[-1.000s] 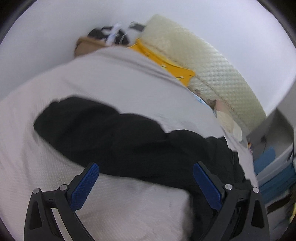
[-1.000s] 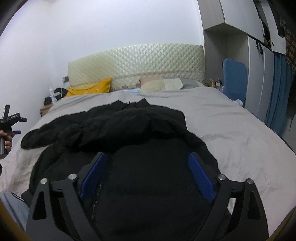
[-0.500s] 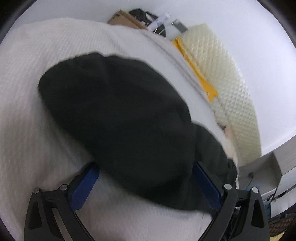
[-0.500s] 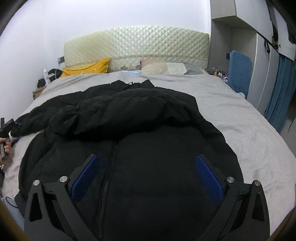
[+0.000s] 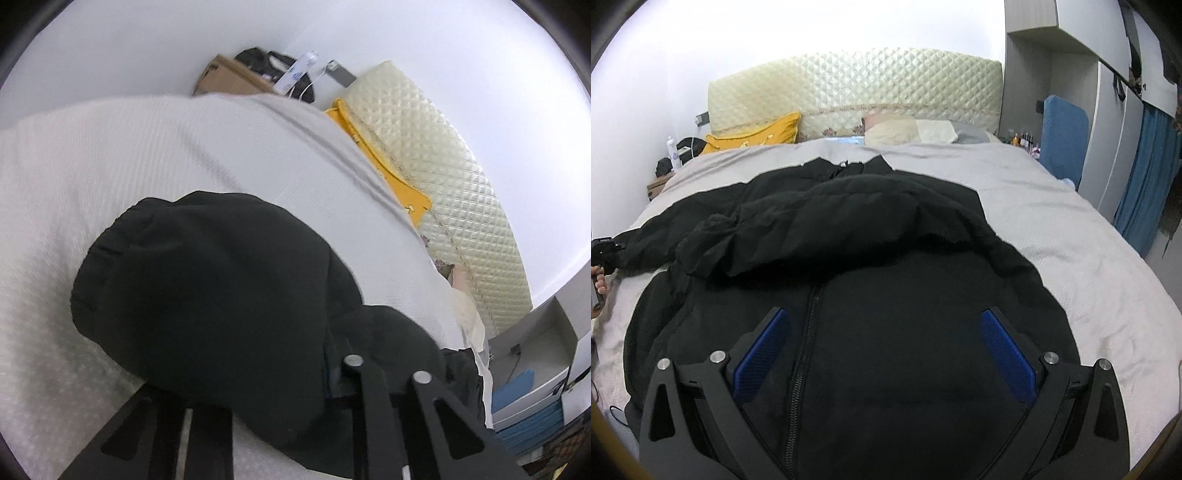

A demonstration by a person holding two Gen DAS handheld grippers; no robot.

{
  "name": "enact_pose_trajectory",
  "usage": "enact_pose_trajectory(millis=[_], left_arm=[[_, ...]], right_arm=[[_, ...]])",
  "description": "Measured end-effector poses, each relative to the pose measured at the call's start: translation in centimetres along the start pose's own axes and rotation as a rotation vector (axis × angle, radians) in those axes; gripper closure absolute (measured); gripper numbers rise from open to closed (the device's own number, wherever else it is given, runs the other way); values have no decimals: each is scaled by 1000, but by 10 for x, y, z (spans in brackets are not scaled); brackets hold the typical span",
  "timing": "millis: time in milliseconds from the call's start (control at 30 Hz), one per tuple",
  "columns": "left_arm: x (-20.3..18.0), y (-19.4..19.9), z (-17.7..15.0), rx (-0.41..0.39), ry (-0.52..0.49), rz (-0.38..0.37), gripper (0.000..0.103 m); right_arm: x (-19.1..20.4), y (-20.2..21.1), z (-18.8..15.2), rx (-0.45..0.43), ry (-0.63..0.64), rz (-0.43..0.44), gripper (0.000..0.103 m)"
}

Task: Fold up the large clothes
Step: 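Move the left gripper to the other sleeve cuff and grasp it, then lift the sleeve with the left gripper and fold it across the jacket body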

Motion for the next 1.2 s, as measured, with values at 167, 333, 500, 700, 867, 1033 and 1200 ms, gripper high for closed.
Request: enact_pose_trajectory(millis=[167,333,500,700,867,1033,1200], left_arm=[[-46,40,9,-39,-84,34,87],[-105,85,5,-91,-198,77,91],[-177,124,-4,-135,-298,95,91],[-272,147,-29,-141,-470,157,91],[-352,167,-60,-177,-561,137,91],[-428,175,-99,-192,-653,124,91],[-501,166,-145,-197,-755,112,91]], right_arm=[[-1,19,4,-43,-2,36,0],[-9,34,6,-68,-7,54,0],[-20,45,7,-91,-11,77,0],[-29,62,8,-127,28,109,0],[-44,74,6,-155,43,107,0],[-65,89,8,-187,24,132,0],[-89,98,6,-216,10,135,0]])
Point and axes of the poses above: each gripper's, at about its wrist camera, not at the fingertips, and y roughly against the way its jaws point, x to its left, z to its top, the point moved 8 cm from there along -y, roughly the way its jaws point, and after that the axes turned 12 degrees about x, right-handed, at the moved point
